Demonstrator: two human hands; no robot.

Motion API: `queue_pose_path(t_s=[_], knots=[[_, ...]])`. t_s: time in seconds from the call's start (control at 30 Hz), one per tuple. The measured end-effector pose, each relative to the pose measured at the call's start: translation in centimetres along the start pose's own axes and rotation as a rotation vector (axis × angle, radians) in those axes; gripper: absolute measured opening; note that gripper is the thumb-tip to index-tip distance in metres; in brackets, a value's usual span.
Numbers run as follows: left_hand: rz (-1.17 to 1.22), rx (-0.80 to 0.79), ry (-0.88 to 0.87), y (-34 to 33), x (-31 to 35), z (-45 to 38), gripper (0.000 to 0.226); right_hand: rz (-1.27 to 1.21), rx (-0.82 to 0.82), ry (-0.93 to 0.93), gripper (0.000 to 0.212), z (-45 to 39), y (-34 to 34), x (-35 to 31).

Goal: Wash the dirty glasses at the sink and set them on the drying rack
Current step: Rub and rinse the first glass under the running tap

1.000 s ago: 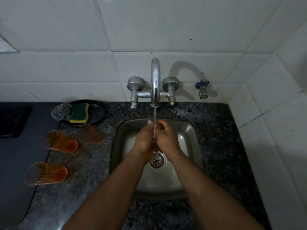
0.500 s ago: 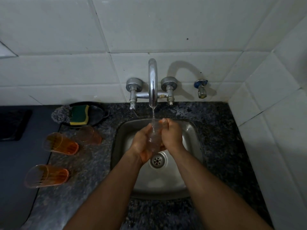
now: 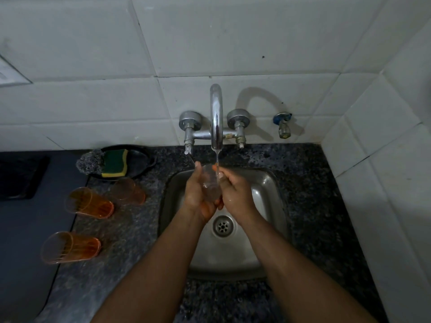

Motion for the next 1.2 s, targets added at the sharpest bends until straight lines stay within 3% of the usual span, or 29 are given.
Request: queue_pose_path(t_s=[0.1, 0.13, 0.23, 0.3, 0.4, 0.47, 0.53, 0.63, 0.77, 0.97, 1.03, 1.07, 1.13, 1.2], knots=[[0.062, 0.127, 0.094, -0.4, 0.8, -0.3, 0.056, -0.030, -0.072, 0.023, 0.048, 1.0, -0.5, 0.0], [0.036, 0.154, 0.141, -0.6, 0.7, -0.4, 0.054, -0.047, -0.035, 0.001, 0.045, 1.1, -0.2, 0.1], [-0.110, 0.208, 0.165, -1.3, 0.4, -0.4, 0.054, -0.174, 0.229, -0.140, 0.010, 0.2, 1.3, 0.5], [-0.104, 0.239, 0.164, -1.1, -0.2, -0.8, 0.052, -0.123, 0.297, -0.119, 0.009, -0.4, 1.6, 0.2], [-0.036, 0.241, 0.179, -1.2, -0.3, -1.5, 0.048, 0.006, 0.166, 0.011, 0.027, -0.2, 1.4, -0.8], [-0.042, 0.223, 0.163, -1.2, -0.5, -1.3, 0.052, -0.023, 0.151, 0.000, 0.021, -0.1, 1.7, -0.7], [-0.022, 0.221, 0.136, -1.1, -0.9, -1.4, 0.055, -0.078, 0.233, -0.033, 0.007, -0.2, 1.9, -0.2], [0.014, 0.193, 0.092, -0.9, -0.8, -1.5, 0.044, -0.042, 0.350, -0.078, 0.013, 0.3, 1.7, 0.4], [0.022, 0.128, -0.040, -0.1, 0.2, -1.5, 0.012, 0.228, 0.107, 0.039, 0.027, 1.3, 0.0, 0.4], [0.005, 0.016, -0.018, -0.3, -0.1, -1.1, 0.020, 0.452, 0.023, 0.094, 0.028, 1.3, -0.9, -0.7], [0.048, -0.051, -0.007, -0.3, 0.2, -0.9, 0.015, 0.334, 0.020, 0.078, 0.032, 1.8, -0.9, -0.8], [0.082, -0.076, -0.017, -0.3, 0.5, -0.8, 0.013, 0.160, 0.036, -0.021, 0.036, 2.1, -0.9, -0.7], [0.142, -0.082, -0.021, -0.1, 0.7, -0.5, 0.025, -0.293, 0.052, -0.377, 0.048, 3.2, -1.2, 0.3], [0.155, -0.068, -0.007, 0.0, 0.4, -0.2, 0.034, -0.480, 0.022, -0.601, 0.052, 4.1, -1.2, 0.6]])
Point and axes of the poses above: each hand's wrist, its own z-axis away from the middle knuckle, its own y-axis out of the back of the hand, x = y × z, the point moved 6 cm from there along -z, towards the middle knuckle
